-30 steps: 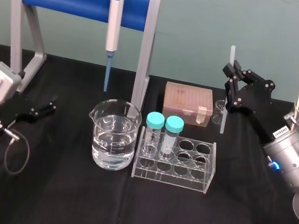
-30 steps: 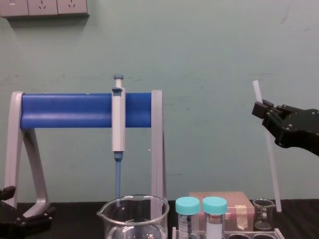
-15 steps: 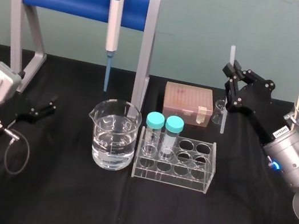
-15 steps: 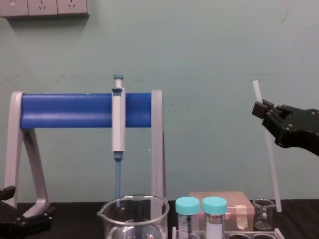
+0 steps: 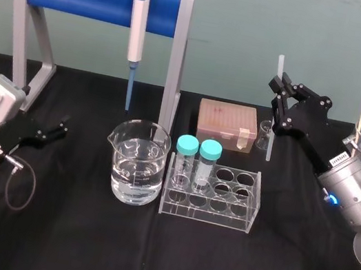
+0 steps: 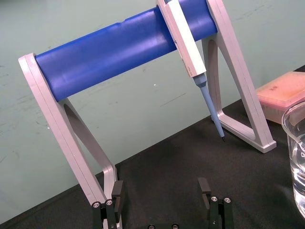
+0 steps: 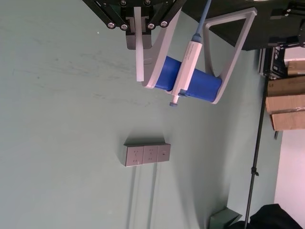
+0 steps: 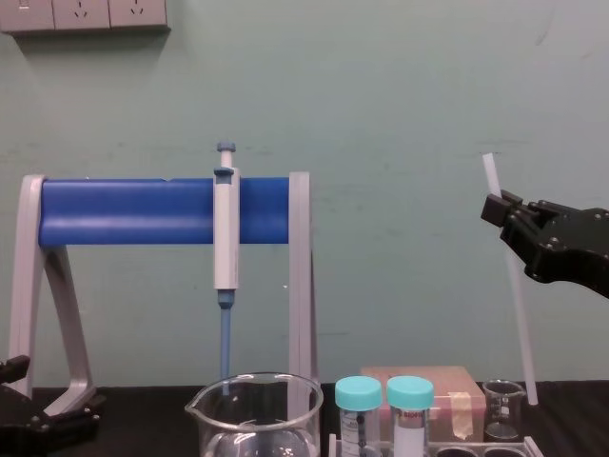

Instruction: Pick up the stirring rod with one hand, then place it down.

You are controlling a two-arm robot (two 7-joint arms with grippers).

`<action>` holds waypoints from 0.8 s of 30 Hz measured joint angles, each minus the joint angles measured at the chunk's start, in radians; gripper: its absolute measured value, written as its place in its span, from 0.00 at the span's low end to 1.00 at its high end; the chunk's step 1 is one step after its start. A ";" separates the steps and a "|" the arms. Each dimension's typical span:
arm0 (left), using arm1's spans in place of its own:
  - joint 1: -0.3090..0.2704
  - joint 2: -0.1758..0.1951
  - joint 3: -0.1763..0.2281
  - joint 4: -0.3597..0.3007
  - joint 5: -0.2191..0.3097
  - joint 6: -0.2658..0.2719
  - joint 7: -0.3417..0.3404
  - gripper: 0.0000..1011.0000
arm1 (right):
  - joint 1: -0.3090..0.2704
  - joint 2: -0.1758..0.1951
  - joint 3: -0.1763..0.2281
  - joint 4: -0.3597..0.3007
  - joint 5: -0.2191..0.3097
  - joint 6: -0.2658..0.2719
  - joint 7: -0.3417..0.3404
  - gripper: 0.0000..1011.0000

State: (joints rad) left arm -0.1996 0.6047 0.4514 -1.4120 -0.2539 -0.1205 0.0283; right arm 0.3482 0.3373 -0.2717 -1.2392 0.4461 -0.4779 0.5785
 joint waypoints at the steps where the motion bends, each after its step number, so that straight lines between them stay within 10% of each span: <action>1: 0.000 0.000 0.000 0.000 0.000 0.000 0.000 0.99 | 0.000 0.000 0.000 0.000 0.000 0.000 0.000 0.07; 24: 0.000 0.000 0.000 0.000 0.000 0.000 0.000 0.99 | 0.000 0.000 0.000 0.000 0.000 0.000 0.000 0.07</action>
State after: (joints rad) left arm -0.1996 0.6047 0.4514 -1.4120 -0.2538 -0.1206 0.0283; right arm 0.3482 0.3372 -0.2717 -1.2392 0.4460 -0.4779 0.5785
